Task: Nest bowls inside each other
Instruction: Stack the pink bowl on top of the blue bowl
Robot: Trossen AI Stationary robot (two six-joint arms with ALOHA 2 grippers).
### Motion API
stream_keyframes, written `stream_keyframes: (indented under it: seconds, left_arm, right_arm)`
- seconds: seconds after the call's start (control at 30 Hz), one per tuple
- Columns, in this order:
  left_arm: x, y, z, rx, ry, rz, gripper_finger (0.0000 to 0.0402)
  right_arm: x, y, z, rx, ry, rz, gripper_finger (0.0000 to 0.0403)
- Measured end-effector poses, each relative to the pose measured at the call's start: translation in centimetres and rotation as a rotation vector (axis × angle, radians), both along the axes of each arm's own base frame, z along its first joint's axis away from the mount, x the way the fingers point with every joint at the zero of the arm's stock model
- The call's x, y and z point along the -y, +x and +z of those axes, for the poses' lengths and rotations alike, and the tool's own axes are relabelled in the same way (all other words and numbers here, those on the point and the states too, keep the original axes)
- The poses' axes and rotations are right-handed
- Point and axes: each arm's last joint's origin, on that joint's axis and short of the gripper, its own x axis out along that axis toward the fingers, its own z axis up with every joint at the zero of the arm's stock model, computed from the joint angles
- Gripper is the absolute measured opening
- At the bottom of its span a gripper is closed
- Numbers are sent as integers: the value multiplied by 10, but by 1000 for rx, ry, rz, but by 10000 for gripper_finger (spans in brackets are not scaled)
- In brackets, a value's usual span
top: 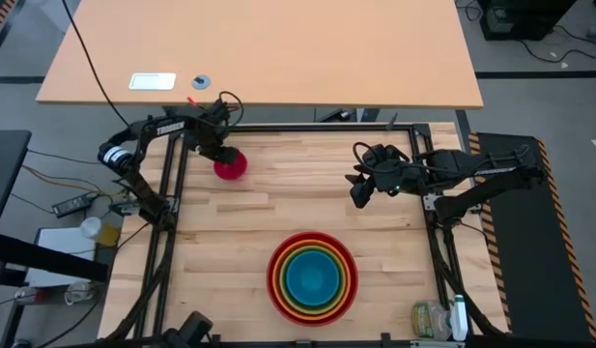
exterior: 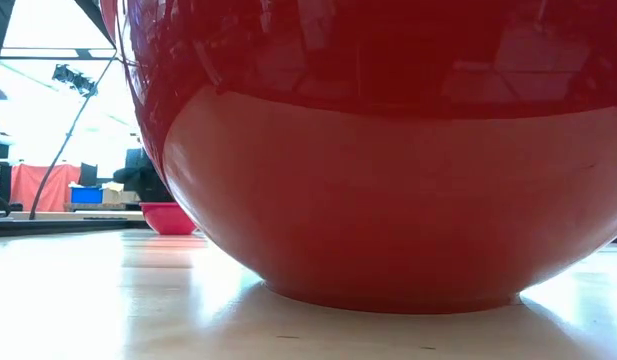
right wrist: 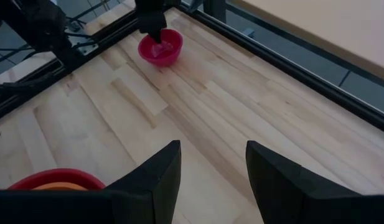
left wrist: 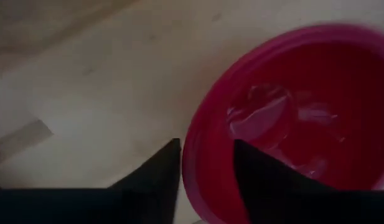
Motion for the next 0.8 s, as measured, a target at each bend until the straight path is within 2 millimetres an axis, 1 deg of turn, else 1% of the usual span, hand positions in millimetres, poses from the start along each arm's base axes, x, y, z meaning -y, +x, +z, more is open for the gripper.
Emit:
stream_keyframes:
  seconds: [0.1, 0.2, 0.23, 0.4, 0.57, 0.7, 0.8]
  left_arm:
    - [2, 3, -6, -22, -31, -11, 94]
    - [5, 7, -6, -12, -39, -23, 25]
    - [6, 8, -4, -9, -39, -28, 16]
    - [18, 14, 6, 10, -30, -68, 12]
    - [43, 29, 32, 105, 22, -139, 10]
    - [73, 48, 52, 156, 46, -169, 10]
    - [106, 72, 71, 222, 59, -229, 10]
  right_arm:
    - [0, 0, 0, 0, 0, 0, 187]
    - [0, 0, 0, -1, 2, 2, 187]
    - [0, 0, 0, -2, 3, 3, 187]
    - [0, 0, -1, -12, -2, 11, 187]
    - [2, 0, -1, -23, -18, 21, 187]
    - [8, 1, -1, -41, -18, 47, 187]
    - [12, 1, -1, -53, -9, 68, 187]
